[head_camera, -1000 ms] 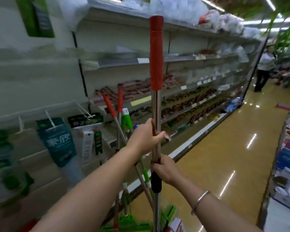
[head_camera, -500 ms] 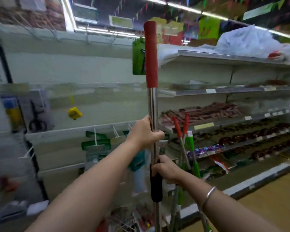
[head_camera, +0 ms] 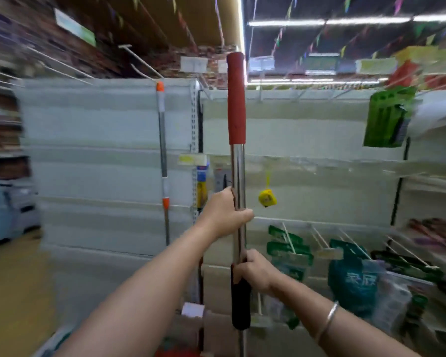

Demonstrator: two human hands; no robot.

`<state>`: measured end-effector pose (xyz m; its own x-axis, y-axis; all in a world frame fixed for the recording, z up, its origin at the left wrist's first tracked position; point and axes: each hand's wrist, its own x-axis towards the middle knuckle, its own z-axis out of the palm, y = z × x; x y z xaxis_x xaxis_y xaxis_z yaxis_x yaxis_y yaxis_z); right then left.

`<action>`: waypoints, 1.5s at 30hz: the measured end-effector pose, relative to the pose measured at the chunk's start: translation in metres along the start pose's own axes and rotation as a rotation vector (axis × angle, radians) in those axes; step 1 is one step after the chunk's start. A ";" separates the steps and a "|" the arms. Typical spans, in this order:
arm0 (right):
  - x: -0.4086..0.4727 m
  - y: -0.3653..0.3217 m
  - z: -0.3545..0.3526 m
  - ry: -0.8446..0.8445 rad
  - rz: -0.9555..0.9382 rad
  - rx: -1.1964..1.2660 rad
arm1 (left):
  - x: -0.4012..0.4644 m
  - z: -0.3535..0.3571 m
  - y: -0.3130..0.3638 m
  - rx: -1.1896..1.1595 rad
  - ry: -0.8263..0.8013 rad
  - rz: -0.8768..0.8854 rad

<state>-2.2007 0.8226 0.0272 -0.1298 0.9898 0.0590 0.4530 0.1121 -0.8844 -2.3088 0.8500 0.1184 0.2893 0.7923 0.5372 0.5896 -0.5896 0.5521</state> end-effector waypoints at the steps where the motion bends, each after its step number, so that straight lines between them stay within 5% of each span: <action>1: 0.014 -0.007 0.016 -0.038 -0.019 -0.015 | 0.001 -0.014 -0.016 0.021 0.021 -0.034; 9: 0.116 -0.054 0.122 -0.249 -0.158 -0.087 | 0.011 -0.103 -0.117 0.040 0.066 -0.261; 16: 0.187 -0.096 0.174 -0.287 -0.224 -0.100 | 0.043 -0.141 -0.162 -0.183 0.372 -0.423; 23: 0.244 -0.139 0.213 -0.308 -0.292 -0.137 | 0.071 -0.189 -0.208 -0.230 0.472 -0.459; 38: 0.382 -0.222 0.292 -0.369 -0.305 -0.294 | 0.148 -0.286 -0.355 -0.332 0.417 -0.421; 45: 0.451 -0.297 0.266 -0.310 -0.299 -0.192 | 0.182 -0.319 -0.427 -0.322 0.424 -0.456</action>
<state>-2.6286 1.2122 0.1936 -0.5236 0.8418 0.1309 0.5071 0.4314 -0.7461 -2.7487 1.1956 0.1835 -0.2915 0.8810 0.3728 0.3100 -0.2817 0.9081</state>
